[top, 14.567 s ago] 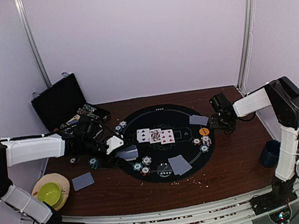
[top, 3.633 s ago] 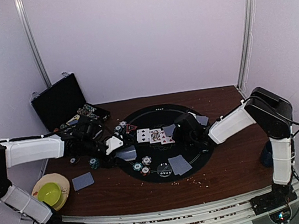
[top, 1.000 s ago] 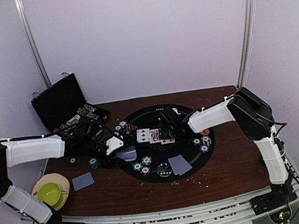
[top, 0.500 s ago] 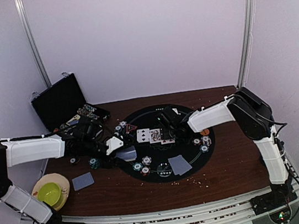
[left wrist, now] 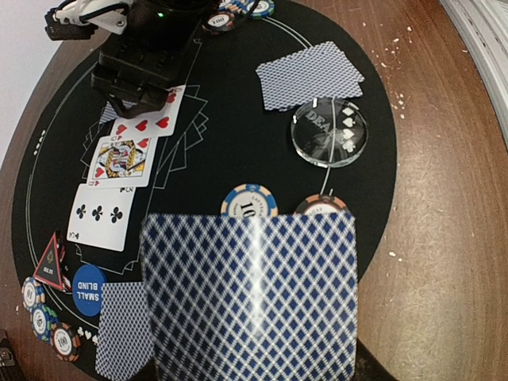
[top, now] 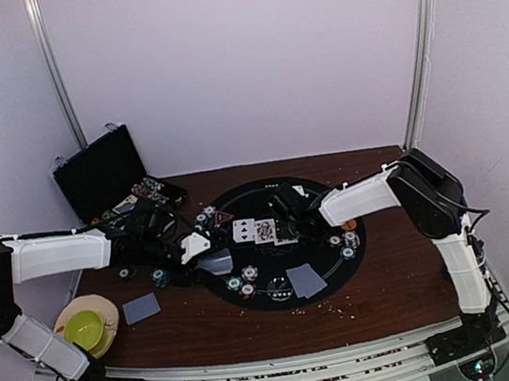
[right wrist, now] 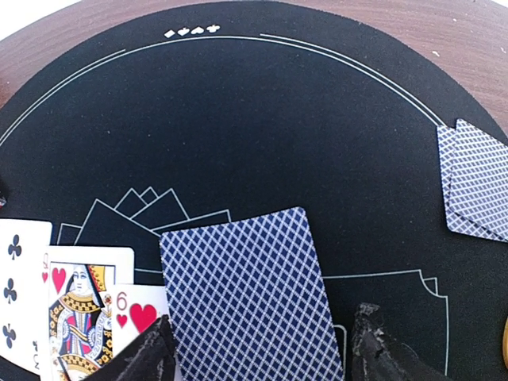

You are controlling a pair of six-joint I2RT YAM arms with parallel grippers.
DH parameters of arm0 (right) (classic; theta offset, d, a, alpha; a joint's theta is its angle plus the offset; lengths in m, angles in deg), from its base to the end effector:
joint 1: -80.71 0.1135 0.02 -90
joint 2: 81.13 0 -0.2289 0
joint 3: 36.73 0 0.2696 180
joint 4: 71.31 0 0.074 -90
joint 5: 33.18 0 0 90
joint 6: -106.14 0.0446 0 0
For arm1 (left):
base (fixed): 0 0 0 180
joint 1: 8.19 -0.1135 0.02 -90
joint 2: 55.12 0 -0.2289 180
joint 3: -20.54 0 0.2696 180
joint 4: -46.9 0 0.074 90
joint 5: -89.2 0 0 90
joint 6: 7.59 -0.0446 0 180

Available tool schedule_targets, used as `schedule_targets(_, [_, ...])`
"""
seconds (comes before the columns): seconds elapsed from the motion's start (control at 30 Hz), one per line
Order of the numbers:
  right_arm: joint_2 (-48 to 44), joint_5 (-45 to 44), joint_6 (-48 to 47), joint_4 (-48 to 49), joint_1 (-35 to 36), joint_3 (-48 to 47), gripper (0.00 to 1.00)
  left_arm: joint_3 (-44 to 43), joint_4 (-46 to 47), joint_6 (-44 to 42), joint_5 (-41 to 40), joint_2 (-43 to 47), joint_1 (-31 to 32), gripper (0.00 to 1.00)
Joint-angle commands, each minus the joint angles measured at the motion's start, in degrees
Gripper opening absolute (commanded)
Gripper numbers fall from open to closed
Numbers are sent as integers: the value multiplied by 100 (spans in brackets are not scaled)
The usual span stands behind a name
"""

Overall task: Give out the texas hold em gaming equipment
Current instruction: Adjust the poker card in the community card area.

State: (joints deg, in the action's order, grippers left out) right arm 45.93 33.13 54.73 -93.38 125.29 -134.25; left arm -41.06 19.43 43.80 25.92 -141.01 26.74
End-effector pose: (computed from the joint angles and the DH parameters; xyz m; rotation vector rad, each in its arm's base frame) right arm 0.3429 0.3128 0.0732 0.0490 2.3780 0.1760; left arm 0.2507 -0.1995 0.1415 1.6013 1.8114 -0.5452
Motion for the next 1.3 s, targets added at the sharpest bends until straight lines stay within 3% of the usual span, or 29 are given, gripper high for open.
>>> schedule_targets(0.0, [-211, -93, 96, -166, -37, 223, 75, -73, 222, -2, 44, -50, -4, 53])
schedule_targets(1.27, [-703, -343, 832, -350, 265, 679, 71, -82, 222, 9, 60, -60, 3, 53])
